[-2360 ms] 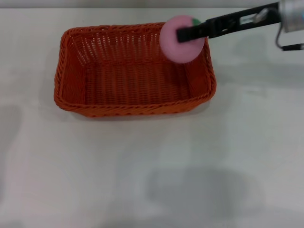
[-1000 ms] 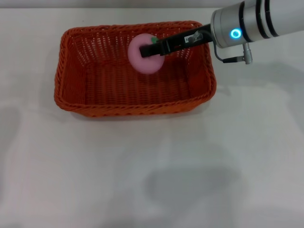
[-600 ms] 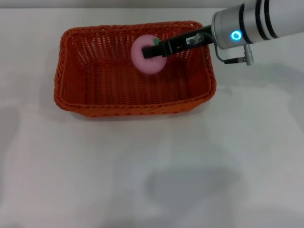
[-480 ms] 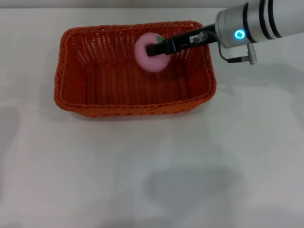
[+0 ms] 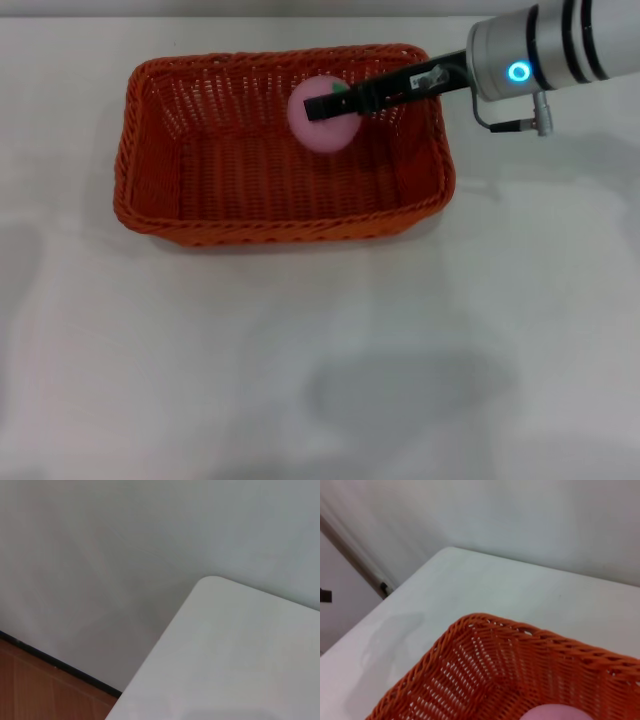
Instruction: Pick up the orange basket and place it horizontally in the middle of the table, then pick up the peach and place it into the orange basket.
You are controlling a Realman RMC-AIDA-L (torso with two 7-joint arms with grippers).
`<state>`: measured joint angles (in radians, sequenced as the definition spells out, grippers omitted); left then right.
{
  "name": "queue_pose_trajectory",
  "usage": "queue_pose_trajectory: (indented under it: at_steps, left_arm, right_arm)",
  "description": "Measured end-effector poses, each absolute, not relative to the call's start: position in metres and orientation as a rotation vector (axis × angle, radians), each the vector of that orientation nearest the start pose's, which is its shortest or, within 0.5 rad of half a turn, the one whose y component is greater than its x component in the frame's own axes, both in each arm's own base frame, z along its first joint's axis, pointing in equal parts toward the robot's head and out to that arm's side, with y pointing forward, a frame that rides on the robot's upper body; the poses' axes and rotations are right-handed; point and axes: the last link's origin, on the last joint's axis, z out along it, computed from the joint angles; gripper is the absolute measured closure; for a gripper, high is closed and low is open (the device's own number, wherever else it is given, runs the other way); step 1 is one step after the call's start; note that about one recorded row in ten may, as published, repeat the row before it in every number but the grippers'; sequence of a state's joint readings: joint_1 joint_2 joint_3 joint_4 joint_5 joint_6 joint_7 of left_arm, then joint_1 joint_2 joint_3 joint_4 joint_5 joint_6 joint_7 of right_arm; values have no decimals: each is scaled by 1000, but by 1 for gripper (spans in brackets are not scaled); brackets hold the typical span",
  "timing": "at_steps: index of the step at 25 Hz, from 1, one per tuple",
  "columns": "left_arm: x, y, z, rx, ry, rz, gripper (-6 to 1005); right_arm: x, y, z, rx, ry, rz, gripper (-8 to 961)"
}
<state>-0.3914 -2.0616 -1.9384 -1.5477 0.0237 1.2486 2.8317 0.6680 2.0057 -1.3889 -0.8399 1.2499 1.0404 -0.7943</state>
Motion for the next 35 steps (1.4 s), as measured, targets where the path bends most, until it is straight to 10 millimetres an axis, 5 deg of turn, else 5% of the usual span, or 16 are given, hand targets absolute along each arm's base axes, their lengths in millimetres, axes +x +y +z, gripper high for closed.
queue_pose_trajectory:
  at_steps: [6,12,24,35]
  left_arm:
    - [-278,367,137,-1270,-1431,67,383]
    - [-277,368,137,-1270,-1426,68,390]
    - [-276,367,138,-1273,-1418,68,404]
    - [-282,366,140,-1259,-1410,45,417]
  right_arm:
    - [185,403,-27,-2542,1207,361,325]
    - [189,405,-21,-2509,1230,395,101]
    - [196,409,14,-2396,1143,512,96]
    - [236,421,58,-2131,1076,560,100]
